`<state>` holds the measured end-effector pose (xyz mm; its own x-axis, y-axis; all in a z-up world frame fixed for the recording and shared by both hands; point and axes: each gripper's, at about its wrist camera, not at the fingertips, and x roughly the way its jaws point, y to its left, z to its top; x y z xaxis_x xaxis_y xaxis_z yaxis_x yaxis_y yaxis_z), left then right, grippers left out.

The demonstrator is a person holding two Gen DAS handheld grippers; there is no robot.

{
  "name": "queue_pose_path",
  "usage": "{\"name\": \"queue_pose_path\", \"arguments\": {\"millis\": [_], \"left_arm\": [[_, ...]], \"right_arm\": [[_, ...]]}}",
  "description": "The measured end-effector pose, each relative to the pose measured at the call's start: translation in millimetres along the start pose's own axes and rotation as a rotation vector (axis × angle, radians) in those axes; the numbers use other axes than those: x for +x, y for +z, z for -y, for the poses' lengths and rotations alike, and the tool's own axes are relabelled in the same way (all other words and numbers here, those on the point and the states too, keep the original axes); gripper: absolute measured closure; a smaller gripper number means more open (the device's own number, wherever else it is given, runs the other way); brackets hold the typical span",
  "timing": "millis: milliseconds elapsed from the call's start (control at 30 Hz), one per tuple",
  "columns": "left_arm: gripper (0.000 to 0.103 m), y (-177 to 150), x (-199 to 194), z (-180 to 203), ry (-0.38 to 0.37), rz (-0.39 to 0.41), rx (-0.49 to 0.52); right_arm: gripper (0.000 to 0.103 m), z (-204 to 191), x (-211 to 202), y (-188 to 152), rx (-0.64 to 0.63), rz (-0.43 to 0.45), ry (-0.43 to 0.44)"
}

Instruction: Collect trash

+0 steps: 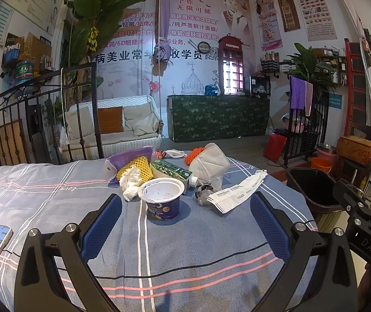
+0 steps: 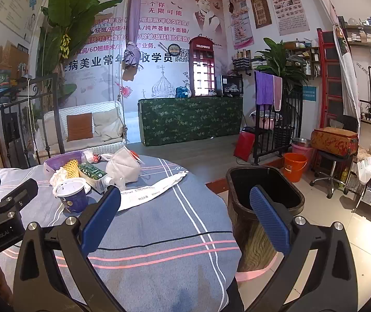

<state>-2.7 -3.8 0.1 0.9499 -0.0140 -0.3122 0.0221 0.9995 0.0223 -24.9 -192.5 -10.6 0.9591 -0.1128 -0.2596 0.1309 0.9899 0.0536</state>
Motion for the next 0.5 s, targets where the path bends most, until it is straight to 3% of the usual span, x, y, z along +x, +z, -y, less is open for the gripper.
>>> {"name": "queue_pose_path", "arguments": {"millis": [500], "left_arm": [[0.005, -1.5, -1.3, 2.7, 0.003, 0.007, 0.004]], "right_arm": [[0.005, 0.3, -3.1, -0.7, 0.0, 0.0, 0.002]]}}
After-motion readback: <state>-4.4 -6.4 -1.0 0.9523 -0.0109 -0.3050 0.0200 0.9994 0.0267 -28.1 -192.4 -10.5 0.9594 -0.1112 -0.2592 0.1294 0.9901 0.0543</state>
